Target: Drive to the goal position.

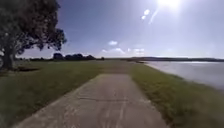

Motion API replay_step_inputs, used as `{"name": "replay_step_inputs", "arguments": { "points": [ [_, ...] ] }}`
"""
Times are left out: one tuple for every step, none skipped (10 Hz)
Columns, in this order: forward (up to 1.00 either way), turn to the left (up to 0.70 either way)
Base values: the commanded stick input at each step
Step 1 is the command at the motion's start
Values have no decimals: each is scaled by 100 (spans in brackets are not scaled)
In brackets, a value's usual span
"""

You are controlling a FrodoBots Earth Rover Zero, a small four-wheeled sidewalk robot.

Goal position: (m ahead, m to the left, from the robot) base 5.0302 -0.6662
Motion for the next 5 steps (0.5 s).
{"name": "replay_step_inputs", "arguments": {
  "points": [
    [70, -20],
    [70, -18],
    [70, -1],
    [70, 0],
    [70, 0]
  ]
}}
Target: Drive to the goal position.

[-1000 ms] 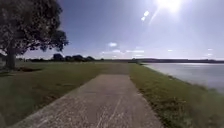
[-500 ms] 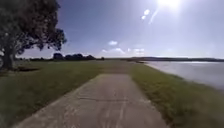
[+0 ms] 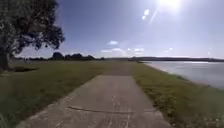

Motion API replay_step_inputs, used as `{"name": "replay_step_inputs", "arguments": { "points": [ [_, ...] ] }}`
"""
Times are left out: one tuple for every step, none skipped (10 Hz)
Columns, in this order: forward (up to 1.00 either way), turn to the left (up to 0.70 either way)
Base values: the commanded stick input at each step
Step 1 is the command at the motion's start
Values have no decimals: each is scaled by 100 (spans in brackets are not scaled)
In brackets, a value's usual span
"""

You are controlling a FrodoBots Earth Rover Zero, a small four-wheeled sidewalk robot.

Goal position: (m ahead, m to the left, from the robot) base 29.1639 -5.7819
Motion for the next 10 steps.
{"name": "replay_step_inputs", "arguments": {
  "points": [
    [70, 0],
    [70, 0],
    [70, 0],
    [70, 0],
    [70, 0],
    [70, 0],
    [70, 0],
    [70, 0],
    [70, 0],
    [70, 0]
  ]
}}
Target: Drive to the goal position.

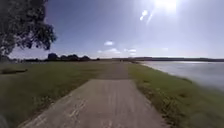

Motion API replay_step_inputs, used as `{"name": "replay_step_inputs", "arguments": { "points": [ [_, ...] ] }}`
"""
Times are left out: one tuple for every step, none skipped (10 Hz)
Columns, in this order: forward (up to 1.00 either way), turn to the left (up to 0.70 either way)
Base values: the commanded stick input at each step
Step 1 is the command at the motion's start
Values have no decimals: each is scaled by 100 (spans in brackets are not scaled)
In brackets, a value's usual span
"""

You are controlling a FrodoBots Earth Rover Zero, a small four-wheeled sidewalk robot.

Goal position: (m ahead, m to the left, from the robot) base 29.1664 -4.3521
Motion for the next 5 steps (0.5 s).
{"name": "replay_step_inputs", "arguments": {
  "points": [
    [70, 0],
    [70, 0],
    [70, 0],
    [70, 0],
    [70, 0]
  ]
}}
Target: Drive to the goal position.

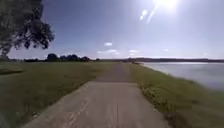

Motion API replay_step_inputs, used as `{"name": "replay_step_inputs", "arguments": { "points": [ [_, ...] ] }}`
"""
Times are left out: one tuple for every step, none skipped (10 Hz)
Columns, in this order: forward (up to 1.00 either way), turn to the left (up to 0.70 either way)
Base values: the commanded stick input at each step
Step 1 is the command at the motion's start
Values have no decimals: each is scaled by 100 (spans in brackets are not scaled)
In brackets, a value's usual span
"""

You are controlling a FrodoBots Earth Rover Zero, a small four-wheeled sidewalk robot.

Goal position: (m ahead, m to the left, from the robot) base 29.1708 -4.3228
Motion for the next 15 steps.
{"name": "replay_step_inputs", "arguments": {
  "points": [
    [70, 0],
    [70, 0],
    [70, 0],
    [70, 0],
    [70, 0],
    [70, 0],
    [70, 0],
    [70, 0],
    [70, -17],
    [70, -19],
    [70, -3],
    [70, 0],
    [70, 0],
    [70, 0],
    [70, 0]
  ]
}}
